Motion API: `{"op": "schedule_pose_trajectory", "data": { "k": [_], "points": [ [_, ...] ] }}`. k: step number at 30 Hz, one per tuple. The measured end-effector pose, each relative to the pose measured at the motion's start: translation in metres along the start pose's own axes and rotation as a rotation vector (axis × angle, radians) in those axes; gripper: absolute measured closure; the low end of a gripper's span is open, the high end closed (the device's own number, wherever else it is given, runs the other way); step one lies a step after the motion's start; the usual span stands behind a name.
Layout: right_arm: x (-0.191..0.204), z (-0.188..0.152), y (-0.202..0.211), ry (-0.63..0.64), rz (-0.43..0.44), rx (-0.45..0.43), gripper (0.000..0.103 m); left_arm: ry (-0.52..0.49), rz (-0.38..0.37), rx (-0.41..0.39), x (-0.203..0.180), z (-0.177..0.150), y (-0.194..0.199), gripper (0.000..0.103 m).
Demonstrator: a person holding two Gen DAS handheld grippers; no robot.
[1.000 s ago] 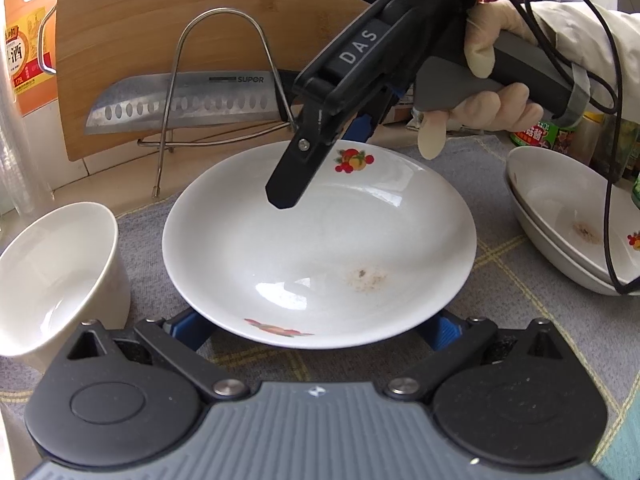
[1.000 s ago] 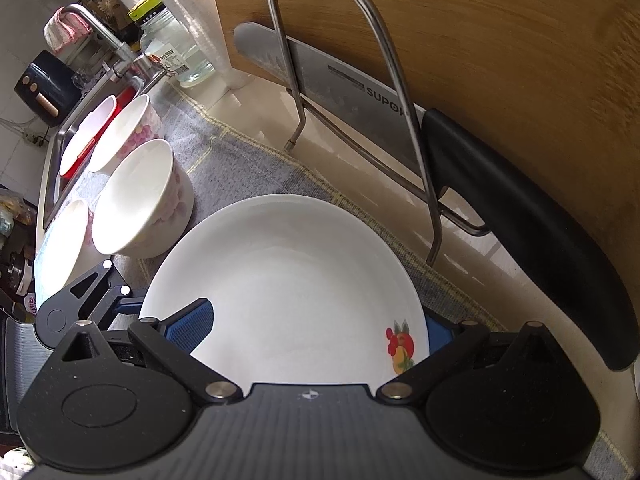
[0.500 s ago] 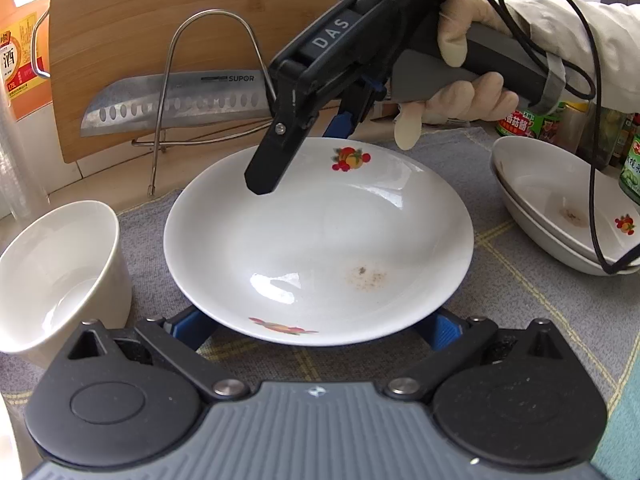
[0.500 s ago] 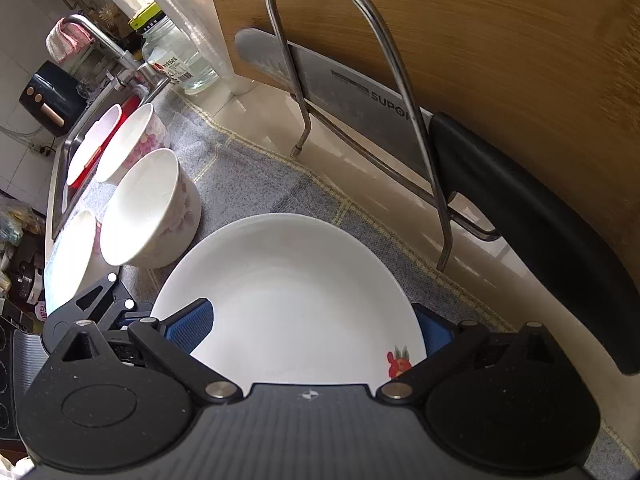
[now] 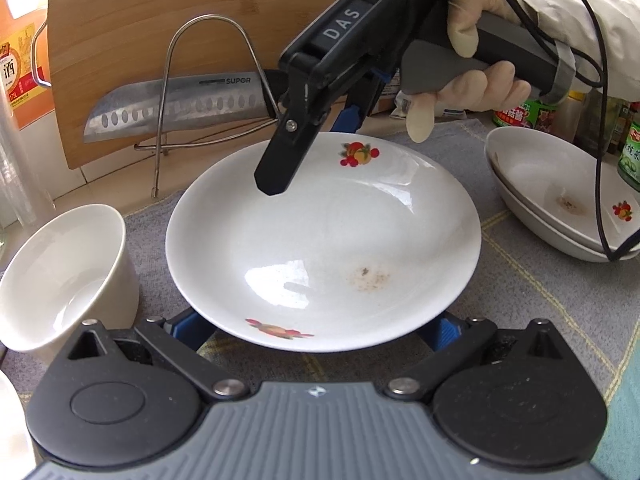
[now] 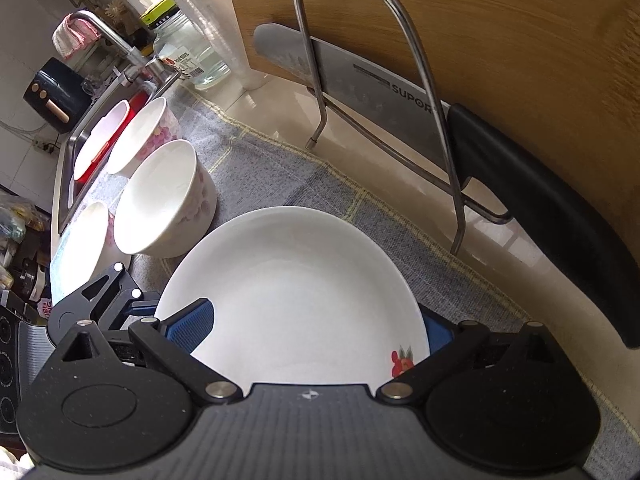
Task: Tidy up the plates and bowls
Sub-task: 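Lift the white plate with the right tool and carry it toward the stack, then carry the held plate with the right tool over the stacked plates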
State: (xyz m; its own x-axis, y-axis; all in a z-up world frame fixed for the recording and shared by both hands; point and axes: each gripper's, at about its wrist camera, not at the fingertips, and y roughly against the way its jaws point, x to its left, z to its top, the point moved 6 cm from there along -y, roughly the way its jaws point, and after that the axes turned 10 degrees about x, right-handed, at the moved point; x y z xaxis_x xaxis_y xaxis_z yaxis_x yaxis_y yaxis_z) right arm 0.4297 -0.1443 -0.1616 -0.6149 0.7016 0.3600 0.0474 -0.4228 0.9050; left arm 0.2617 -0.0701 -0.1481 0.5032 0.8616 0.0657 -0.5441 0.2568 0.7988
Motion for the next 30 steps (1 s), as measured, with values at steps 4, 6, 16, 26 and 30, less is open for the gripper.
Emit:
{"op": "schedule_pose_trajectory", "data": {
  "k": [4, 6, 16, 26, 30],
  "points": [
    [0.007, -0.007, 0.003, -0.004, 0.006, 0.001, 0.000, -0.007, -0.012, 0.010, -0.002, -0.003, 0.007, 0.001],
    [0.011, -0.010, 0.004, -0.002, 0.004, 0.001, 0.000, -0.002, -0.020, 0.014, -0.005, -0.005, 0.012, 0.001],
    [0.036, -0.040, 0.018, -0.036, 0.000, -0.024, 0.000, -0.016, -0.063, 0.020, -0.019, -0.016, 0.043, 0.001],
    [0.057, -0.079, 0.034, -0.095, -0.005, -0.063, 0.000, -0.121, -0.074, 0.023, -0.032, -0.019, 0.071, 0.001],
    [0.062, -0.096, 0.042, -0.126, -0.014, -0.087, 0.000, -0.173, -0.088, 0.026, -0.041, -0.018, 0.077, 0.001]
  ]
}}
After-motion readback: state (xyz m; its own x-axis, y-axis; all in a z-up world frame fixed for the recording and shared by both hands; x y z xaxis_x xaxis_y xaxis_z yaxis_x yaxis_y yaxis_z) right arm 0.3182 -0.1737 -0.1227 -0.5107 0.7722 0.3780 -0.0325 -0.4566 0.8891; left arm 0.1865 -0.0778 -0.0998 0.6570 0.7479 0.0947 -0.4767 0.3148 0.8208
